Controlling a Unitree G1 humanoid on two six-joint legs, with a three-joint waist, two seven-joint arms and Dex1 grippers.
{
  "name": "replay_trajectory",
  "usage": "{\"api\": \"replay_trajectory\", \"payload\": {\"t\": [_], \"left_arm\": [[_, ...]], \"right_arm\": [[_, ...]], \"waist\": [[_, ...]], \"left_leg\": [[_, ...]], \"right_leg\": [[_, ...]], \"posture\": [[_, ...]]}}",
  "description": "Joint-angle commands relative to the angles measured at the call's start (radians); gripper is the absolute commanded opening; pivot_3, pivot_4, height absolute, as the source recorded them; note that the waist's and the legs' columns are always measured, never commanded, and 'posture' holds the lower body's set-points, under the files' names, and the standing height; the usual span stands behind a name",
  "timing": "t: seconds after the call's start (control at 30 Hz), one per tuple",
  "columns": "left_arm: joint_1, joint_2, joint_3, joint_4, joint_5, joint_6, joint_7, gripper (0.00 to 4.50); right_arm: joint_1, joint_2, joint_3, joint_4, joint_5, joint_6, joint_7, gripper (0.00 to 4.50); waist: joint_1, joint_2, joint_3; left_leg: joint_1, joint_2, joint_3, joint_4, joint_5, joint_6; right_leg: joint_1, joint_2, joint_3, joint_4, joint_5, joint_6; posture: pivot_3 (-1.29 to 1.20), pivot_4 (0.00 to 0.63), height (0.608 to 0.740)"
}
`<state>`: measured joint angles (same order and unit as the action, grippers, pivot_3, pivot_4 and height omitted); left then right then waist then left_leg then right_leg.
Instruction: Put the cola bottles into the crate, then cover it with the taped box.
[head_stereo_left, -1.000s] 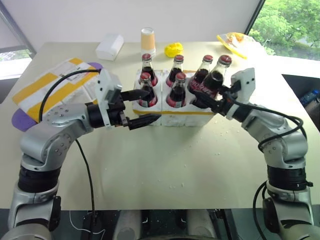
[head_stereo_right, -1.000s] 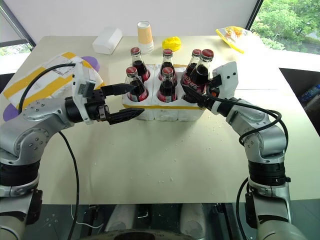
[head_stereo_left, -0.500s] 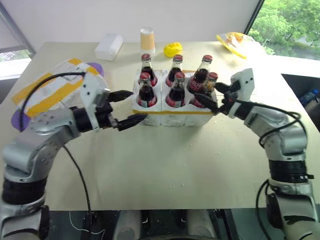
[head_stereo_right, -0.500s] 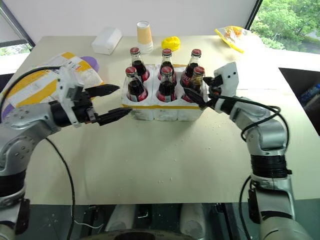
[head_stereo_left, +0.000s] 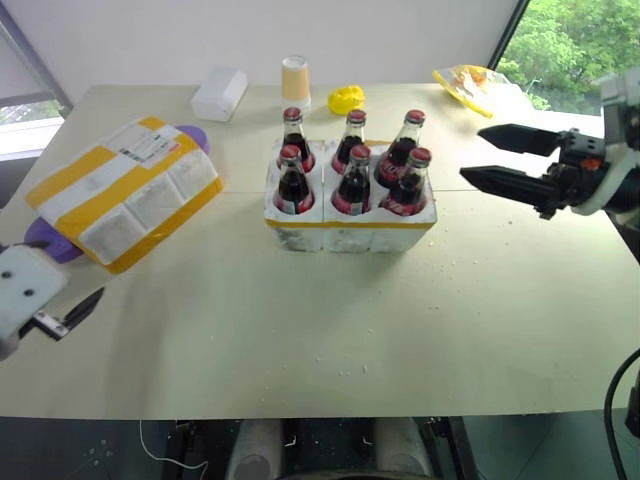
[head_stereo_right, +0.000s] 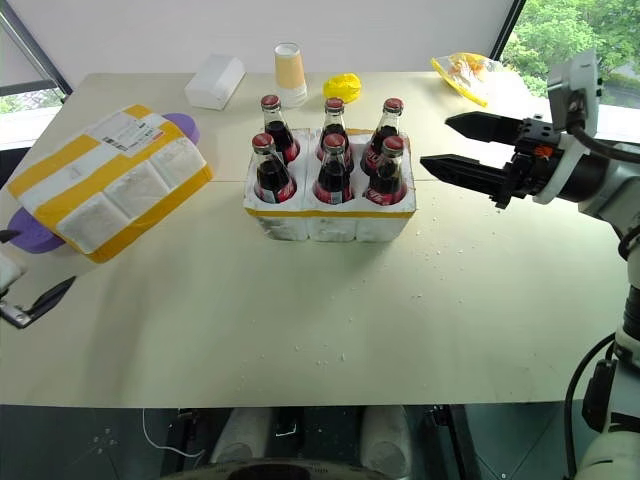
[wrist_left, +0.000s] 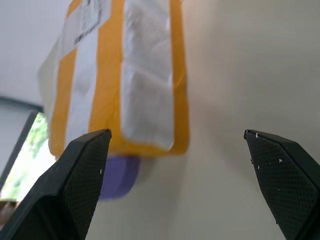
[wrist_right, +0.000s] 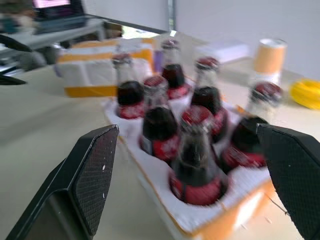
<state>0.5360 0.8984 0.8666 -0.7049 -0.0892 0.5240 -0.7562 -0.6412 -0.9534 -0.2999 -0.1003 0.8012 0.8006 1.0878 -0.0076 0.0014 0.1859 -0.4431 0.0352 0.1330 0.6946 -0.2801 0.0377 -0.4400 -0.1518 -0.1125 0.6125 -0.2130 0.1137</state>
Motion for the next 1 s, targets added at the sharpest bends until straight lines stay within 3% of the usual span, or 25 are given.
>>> {"api": "replay_trajectory", "payload": {"t": [0.03, 0.4, 0.6, 0.83, 0.93, 1.0], "left_arm": [[0.026, -0.014, -0.001, 0.082, 0.156, -0.099, 0.07, 4.5], [-0.289, 0.135, -0.338, 0.629, 0.363, -0.345, 0.257, 4.5], [-0.493, 0.144, -0.54, 0.879, 0.425, -0.462, 0.321, 4.5], [-0.673, 0.128, -0.684, 1.113, 0.472, -0.562, 0.413, 4.5], [-0.708, 0.125, -0.707, 1.161, 0.463, -0.602, 0.431, 3.63], [-0.722, 0.127, -0.717, 1.182, 0.463, -0.614, 0.437, 2.59]], "right_arm": [[-0.024, -0.018, 0.015, -0.046, 0.051, 0.011, 0.075, 4.47], [0.035, -0.008, -0.034, -0.178, 0.128, 0.047, 0.022, 4.47], [0.095, -0.04, -0.13, -0.258, 0.184, 0.081, -0.05, 4.47], [0.14, -0.069, -0.21, -0.303, 0.248, 0.114, -0.113, 4.47], [0.163, -0.081, -0.232, -0.306, 0.257, 0.114, -0.124, 4.5], [0.177, -0.088, -0.241, -0.306, 0.255, 0.108, -0.128, 4.5]], "waist": [[0.0, 0.0, 0.0], [-0.004, 0.0, -0.001], [-0.004, -0.001, -0.001], [-0.003, -0.002, -0.001], [-0.002, -0.002, -0.001], [-0.002, -0.002, -0.002]], "left_leg": [[0.0, 0.0, 0.0, 0.0, 0.0, 0.0], [-0.002, 0.001, 0.001, -0.001, -0.001, 0.002], [-0.002, 0.001, 0.004, -0.003, 0.004, -0.002], [-0.002, 0.001, 0.005, -0.003, 0.004, -0.001], [-0.001, 0.001, 0.005, -0.003, 0.004, -0.001], [-0.001, 0.001, 0.005, -0.003, 0.004, -0.001]], "right_leg": [[0.0, 0.0, 0.0, 0.0, 0.0, 0.0], [-0.003, -0.001, 0.0, 0.001, 0.002, -0.001], [-0.002, -0.001, 0.0, 0.003, 0.004, 0.001], [-0.002, -0.002, 0.0, 0.003, 0.004, 0.001], [-0.001, -0.002, 0.0, 0.003, 0.004, 0.002], [-0.001, -0.002, 0.0, 0.003, 0.004, 0.002]], "posture": [[0.0, 0.15, 0.74], [0.0, 0.15, 0.74], [0.0, 0.15, 0.74], [0.0, 0.15, 0.74], [0.0, 0.15, 0.74], [0.0, 0.15, 0.74]]}}
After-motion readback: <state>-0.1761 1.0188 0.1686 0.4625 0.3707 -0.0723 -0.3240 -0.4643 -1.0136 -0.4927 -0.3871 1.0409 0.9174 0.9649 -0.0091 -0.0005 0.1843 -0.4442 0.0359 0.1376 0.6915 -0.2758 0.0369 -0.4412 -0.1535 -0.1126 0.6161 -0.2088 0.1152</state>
